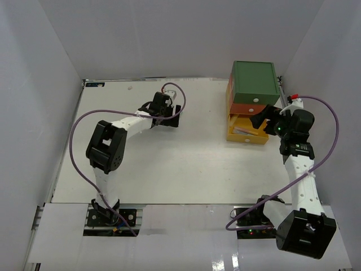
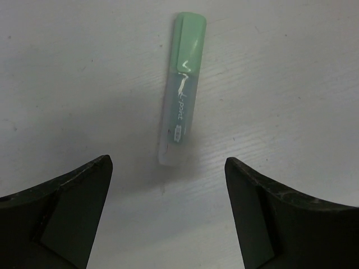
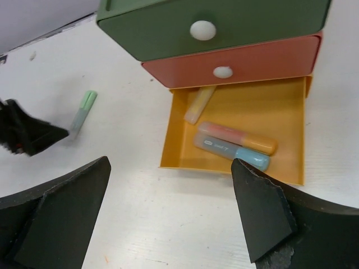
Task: Sort the stationery into containers
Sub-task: Pick up the pen from the center of the board.
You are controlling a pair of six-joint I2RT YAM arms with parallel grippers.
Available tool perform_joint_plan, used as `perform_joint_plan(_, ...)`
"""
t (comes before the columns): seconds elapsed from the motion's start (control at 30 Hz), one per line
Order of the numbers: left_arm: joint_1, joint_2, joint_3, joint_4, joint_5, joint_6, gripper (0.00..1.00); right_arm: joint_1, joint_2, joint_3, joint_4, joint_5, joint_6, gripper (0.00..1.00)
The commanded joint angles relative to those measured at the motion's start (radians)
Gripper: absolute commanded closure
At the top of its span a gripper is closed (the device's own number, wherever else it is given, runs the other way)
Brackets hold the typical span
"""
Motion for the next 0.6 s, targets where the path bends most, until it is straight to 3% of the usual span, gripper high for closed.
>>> perform_joint_plan(0.0,-0.006,0.054,0.092,-0.001,0.007,0.035,0.1,-0.003,-0.023,-0.012,0.092,-0.124,0.037,0.05)
perform_joint_plan(0.37,-0.035,0.194,0.209,-0.029,-0.027,0.104,0.28,-0.001,-0.054,-0.059,0.16,-0.198,0.089,0.05)
perform_joint_plan(0.57,-0.058,0.197,0.169,-0.04,-0.024,0.108,0.56,0.003,-0.074,-0.064,0.167,-0.22,0.094,0.05)
